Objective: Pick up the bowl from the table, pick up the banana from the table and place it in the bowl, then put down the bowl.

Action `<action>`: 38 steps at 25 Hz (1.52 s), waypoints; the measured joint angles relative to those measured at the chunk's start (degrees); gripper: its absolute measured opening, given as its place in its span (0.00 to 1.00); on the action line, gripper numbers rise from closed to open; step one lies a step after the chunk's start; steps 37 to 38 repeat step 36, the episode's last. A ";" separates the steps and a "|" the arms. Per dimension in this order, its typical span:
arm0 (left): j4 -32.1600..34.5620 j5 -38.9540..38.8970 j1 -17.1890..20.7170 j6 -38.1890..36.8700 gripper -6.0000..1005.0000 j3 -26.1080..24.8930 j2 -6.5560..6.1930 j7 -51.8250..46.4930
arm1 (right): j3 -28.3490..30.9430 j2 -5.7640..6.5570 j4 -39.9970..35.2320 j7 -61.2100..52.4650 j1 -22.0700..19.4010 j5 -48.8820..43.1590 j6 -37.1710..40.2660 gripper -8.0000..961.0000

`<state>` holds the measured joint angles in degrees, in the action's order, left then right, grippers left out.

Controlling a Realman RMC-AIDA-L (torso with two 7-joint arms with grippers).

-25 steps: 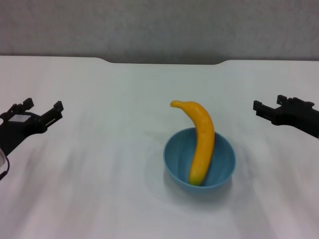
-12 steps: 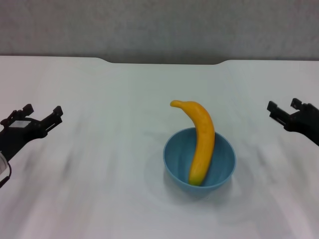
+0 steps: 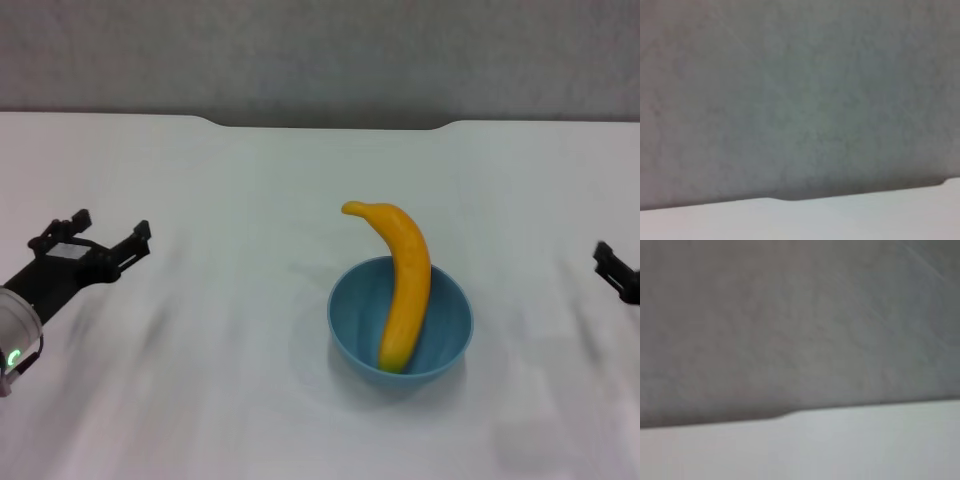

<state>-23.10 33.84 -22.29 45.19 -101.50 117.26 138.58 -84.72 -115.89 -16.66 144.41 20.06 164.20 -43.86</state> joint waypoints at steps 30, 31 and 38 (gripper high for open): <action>-5.50 -0.09 2.17 -14.74 0.90 -2.41 -0.46 5.37 | -1.19 -0.61 2.67 -0.42 0.65 0.24 -6.08 0.79; -5.36 -0.09 2.13 -14.67 0.90 -2.41 -0.43 5.27 | -1.32 -0.60 3.01 -0.42 0.71 0.24 -5.88 0.79; -1.92 -0.09 0.20 -14.29 0.90 -2.32 -0.18 4.52 | -1.47 -0.46 3.64 -0.49 0.90 0.23 -4.71 0.79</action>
